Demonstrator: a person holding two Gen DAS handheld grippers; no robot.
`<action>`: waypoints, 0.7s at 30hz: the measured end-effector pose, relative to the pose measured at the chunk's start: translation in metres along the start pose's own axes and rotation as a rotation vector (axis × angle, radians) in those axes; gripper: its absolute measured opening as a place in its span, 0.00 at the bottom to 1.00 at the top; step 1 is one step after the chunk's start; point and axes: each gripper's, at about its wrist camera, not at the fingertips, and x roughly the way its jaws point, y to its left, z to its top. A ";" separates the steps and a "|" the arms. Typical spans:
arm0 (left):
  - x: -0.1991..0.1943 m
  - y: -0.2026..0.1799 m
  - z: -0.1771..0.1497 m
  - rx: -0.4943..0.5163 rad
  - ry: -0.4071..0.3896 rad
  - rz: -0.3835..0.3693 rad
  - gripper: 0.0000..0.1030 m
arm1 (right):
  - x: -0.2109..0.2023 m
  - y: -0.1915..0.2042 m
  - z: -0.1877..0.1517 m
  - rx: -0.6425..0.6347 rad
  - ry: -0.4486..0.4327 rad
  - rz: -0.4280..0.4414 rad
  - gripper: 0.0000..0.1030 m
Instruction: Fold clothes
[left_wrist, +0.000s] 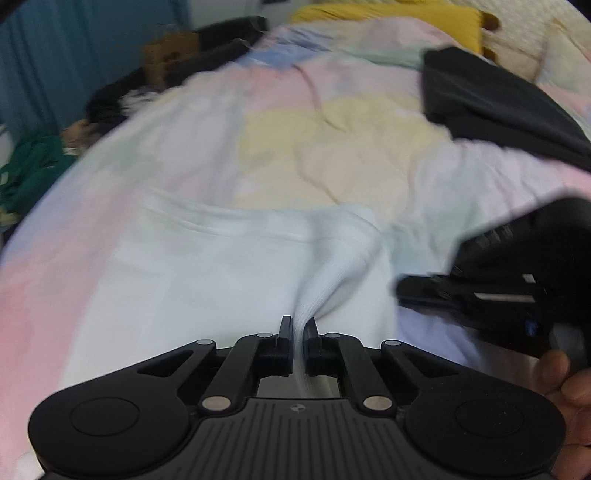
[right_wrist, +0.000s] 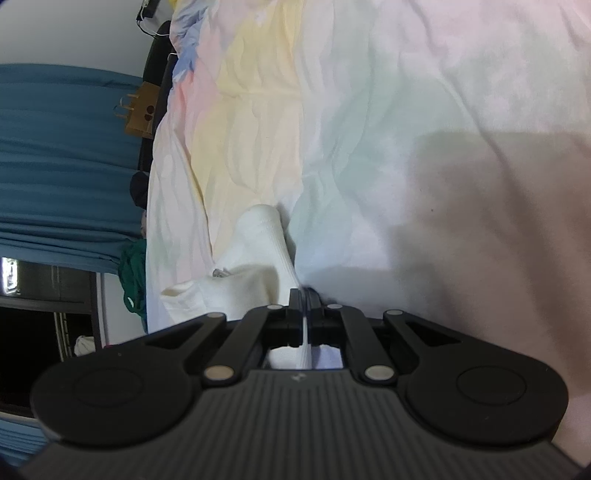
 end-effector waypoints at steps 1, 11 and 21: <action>-0.008 0.009 0.006 -0.013 -0.012 0.018 0.05 | -0.002 0.003 0.000 -0.018 -0.018 -0.006 0.05; -0.054 0.178 0.090 -0.039 -0.030 0.483 0.04 | -0.008 0.019 -0.005 -0.078 -0.084 0.022 0.05; -0.027 0.323 0.129 -0.207 -0.147 0.807 0.27 | 0.019 0.044 -0.023 -0.245 -0.136 -0.004 0.05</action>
